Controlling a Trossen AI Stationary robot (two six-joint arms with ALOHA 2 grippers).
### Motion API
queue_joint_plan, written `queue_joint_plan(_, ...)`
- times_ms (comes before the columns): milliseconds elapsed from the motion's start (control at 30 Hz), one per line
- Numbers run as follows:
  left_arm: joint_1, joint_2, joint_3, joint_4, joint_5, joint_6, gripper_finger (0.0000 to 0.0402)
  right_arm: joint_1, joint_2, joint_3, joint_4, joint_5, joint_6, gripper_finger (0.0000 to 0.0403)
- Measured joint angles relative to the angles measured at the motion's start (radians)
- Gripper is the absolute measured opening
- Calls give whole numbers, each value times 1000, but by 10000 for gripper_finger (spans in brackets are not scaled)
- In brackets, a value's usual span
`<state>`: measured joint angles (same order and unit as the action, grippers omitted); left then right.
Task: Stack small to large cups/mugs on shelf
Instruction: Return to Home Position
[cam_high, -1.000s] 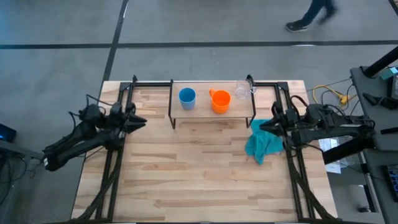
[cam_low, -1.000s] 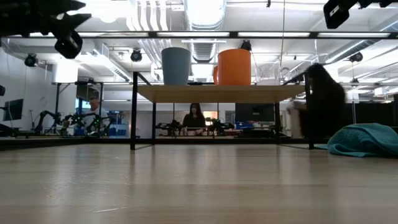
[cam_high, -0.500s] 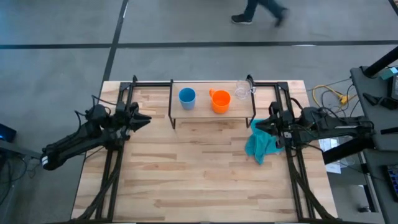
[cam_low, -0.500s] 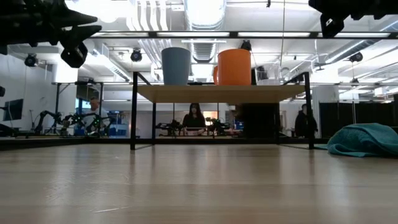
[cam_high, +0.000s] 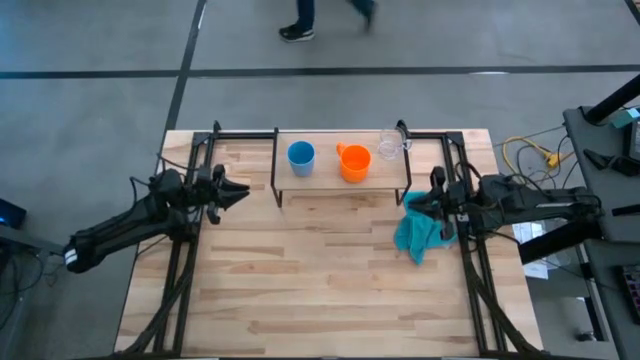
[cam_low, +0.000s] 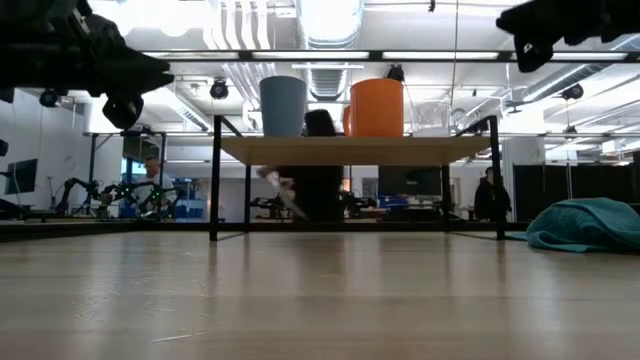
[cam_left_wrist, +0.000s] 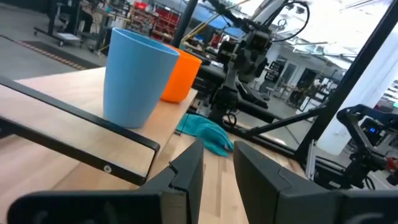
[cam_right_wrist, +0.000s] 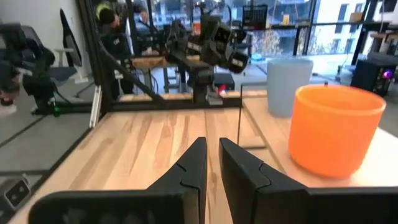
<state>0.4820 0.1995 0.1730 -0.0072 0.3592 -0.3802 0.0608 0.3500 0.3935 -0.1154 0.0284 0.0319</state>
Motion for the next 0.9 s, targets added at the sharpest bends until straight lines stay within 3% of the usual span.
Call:
queue_joint_plan(433,0,-2,-91,201,1,-20,76,0,0,-221,307,-2,55,38)
queue_joint_plan(900,0,-4,-158,221,2,-77,76,0,-1,-298,348,-9,95,38)
